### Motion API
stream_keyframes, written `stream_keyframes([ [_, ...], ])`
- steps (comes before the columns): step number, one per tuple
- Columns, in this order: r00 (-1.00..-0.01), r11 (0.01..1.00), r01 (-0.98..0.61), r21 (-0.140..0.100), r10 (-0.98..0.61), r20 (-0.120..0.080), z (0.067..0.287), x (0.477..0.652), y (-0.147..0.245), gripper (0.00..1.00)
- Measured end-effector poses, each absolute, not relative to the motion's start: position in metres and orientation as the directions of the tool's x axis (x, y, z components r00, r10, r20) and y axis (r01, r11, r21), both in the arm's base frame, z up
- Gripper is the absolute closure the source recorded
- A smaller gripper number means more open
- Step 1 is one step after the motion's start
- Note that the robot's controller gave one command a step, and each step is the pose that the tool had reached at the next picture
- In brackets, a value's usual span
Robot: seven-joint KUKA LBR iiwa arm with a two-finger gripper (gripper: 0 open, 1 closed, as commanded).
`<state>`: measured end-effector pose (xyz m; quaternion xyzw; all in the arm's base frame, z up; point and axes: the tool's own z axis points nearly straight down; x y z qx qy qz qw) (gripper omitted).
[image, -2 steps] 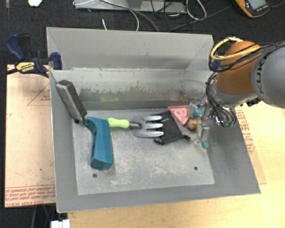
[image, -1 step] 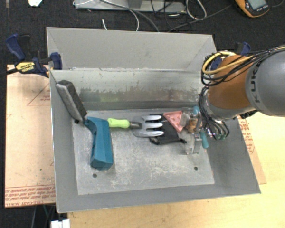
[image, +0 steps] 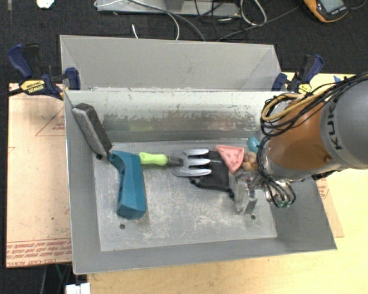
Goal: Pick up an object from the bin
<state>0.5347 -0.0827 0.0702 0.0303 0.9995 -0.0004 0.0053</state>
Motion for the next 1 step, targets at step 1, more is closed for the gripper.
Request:
stream_keyframes([
  [1, -0.998, 0.998, 0.061, -0.001, 0.061, -0.011, 0.0702, 0.5347, -0.0826, 1.00],
])
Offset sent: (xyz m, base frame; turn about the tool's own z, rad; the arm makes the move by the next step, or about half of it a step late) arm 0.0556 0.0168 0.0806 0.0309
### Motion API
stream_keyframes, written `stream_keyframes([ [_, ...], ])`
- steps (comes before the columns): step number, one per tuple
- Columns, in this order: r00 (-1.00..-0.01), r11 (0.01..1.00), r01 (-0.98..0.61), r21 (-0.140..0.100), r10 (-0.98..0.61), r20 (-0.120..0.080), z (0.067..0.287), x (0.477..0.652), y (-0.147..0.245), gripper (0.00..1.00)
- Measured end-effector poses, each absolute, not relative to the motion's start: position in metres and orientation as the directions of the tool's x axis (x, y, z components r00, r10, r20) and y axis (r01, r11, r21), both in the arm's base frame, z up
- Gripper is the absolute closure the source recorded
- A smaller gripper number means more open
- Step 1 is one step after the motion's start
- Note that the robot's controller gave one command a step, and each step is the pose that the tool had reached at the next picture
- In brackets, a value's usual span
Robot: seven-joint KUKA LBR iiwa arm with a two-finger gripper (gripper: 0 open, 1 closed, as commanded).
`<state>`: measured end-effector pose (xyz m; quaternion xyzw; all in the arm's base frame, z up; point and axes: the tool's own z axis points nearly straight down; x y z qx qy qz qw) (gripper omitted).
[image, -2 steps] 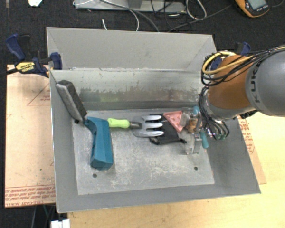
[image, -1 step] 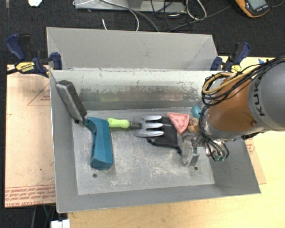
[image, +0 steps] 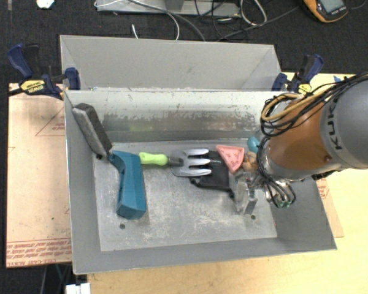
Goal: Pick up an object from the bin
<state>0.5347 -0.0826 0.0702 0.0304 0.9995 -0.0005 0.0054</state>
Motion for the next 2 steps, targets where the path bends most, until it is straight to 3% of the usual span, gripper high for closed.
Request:
stream_keyframes([
  [1, -0.997, 0.997, 0.083, 0.001, 0.083, -0.009, 0.127, 0.574, -0.070, 1.00],
  [2, -0.957, 0.957, 0.289, 0.001, 0.289, 0.000, 0.158, 0.597, -0.048, 0.00],
])
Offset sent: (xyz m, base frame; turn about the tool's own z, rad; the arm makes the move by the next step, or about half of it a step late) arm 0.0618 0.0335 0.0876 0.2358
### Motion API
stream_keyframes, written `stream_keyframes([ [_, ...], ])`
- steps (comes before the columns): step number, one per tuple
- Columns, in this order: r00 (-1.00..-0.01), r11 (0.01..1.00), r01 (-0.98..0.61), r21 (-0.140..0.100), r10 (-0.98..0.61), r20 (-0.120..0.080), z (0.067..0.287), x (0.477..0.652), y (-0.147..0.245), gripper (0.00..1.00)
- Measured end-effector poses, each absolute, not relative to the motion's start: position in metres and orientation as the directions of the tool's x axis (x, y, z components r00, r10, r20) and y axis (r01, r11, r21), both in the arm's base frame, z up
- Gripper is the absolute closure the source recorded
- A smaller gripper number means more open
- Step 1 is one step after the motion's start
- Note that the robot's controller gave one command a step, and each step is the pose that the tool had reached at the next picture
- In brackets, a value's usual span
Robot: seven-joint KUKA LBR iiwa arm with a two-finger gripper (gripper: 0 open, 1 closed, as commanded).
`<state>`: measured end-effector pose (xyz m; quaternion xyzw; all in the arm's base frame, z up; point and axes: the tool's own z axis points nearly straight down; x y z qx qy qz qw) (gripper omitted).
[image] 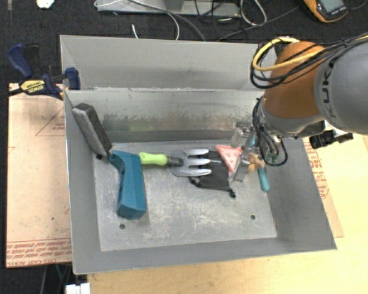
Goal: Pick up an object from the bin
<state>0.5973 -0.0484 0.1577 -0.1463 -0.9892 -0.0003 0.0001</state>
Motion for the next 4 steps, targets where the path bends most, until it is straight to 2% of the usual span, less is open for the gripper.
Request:
stream_keyframes([
  [1, -0.957, 0.957, 0.290, 0.000, 0.290, 0.000, 0.158, 0.597, -0.049, 0.00],
  [2, -0.946, 0.946, 0.324, 0.001, 0.324, -0.003, 0.112, 0.592, -0.058, 0.00],
  [3, -0.969, 0.969, 0.247, 0.001, 0.247, -0.005, 0.101, 0.597, -0.050, 0.00],
  [4, -0.974, 0.974, 0.226, 0.000, 0.226, -0.003, 0.073, 0.549, -0.042, 0.00],
])
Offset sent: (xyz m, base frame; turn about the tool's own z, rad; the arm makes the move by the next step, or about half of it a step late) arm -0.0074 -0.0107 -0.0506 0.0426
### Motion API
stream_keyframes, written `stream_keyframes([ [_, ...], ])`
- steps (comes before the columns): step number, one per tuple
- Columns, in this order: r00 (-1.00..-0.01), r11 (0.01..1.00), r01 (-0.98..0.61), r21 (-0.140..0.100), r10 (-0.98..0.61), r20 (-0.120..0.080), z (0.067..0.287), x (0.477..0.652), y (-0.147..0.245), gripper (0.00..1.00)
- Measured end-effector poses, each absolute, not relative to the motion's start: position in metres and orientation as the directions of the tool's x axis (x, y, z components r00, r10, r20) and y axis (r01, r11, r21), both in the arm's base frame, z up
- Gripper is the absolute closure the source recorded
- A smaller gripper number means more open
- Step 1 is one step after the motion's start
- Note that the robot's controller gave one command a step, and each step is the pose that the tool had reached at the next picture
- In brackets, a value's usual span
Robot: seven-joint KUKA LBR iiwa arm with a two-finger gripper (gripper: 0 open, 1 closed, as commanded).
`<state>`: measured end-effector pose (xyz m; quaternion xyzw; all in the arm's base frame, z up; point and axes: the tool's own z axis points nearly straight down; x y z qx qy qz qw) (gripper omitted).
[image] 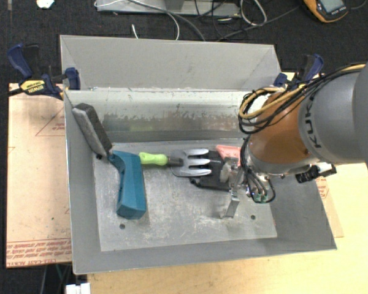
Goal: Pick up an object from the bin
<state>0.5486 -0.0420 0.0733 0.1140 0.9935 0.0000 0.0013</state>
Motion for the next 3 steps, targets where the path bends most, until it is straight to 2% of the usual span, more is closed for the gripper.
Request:
stream_keyframes([
  [1, -0.979, 0.980, 0.201, 0.001, 0.201, -0.009, 0.069, 0.540, -0.044, 1.00],
  [2, -0.981, 0.981, 0.193, 0.001, 0.193, -0.013, 0.069, 0.548, -0.044, 1.00],
  [3, -0.990, 0.990, 0.144, 0.000, 0.144, -0.007, 0.126, 0.538, -0.031, 1.00],
])
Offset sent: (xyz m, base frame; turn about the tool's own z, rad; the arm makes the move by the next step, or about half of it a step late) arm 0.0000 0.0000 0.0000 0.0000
